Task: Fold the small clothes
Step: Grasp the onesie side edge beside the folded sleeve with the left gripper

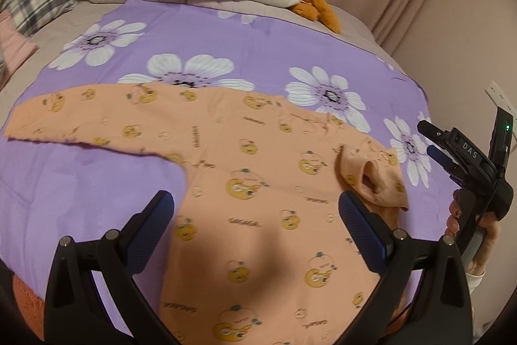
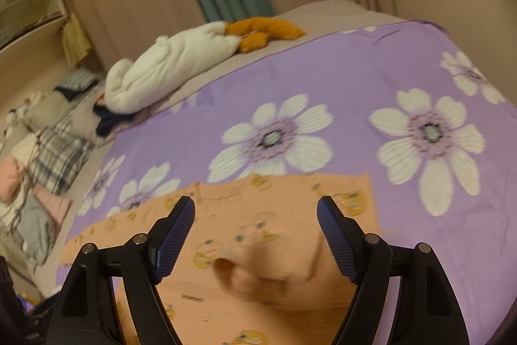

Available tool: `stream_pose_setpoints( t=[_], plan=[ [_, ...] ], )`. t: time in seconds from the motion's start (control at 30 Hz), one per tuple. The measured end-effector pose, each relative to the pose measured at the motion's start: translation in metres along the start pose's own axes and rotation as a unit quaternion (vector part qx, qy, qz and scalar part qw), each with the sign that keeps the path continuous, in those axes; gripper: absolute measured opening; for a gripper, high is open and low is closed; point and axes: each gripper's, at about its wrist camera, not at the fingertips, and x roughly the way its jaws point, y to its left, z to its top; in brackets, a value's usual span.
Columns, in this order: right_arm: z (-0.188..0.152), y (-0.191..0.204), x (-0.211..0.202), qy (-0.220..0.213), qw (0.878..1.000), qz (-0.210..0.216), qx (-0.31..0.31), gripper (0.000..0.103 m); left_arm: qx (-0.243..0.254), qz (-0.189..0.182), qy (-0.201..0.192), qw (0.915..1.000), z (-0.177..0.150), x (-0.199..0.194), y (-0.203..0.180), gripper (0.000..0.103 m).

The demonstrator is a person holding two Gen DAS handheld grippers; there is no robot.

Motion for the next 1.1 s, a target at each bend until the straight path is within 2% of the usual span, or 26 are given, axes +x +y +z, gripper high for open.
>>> stream_pose_setpoints(
  t=[0.27,0.43,0.53,0.63,0.77,0.9,1.1],
  plan=[
    [0.006,-0.045,-0.014,-0.009,0.998,-0.051,0.025,0.080,0.006,-0.052,0.033,0.9981,0.013,0.041,-0.038,0.101],
    [0.005,-0.070,-0.012,-0.009,0.996,-0.073,0.050,0.081,0.044,-0.049,0.052,0.9964,0.016,0.074,-0.076,0.094],
    [0.001,-0.080,-0.004,0.004,0.995,-0.077,0.059,0.081,0.069,-0.054,0.047,0.9950,0.018,0.089,-0.095,0.091],
    [-0.002,-0.083,0.001,0.014,0.995,-0.076,0.061,0.081,0.085,-0.055,0.058,0.9931,0.016,0.111,-0.112,0.082],
    [-0.006,-0.086,0.003,0.019,0.996,-0.070,0.059,0.081,0.105,-0.068,0.089,0.9882,0.005,0.143,-0.130,0.063],
    [-0.007,-0.091,0.003,0.020,0.996,-0.066,0.064,0.080,0.118,-0.032,0.099,0.9875,-0.001,0.164,-0.130,0.048],
    [-0.009,-0.100,0.003,0.021,0.995,-0.069,0.075,0.080,0.072,-0.003,0.082,0.9940,0.010,0.165,-0.099,0.049]
  ],
)
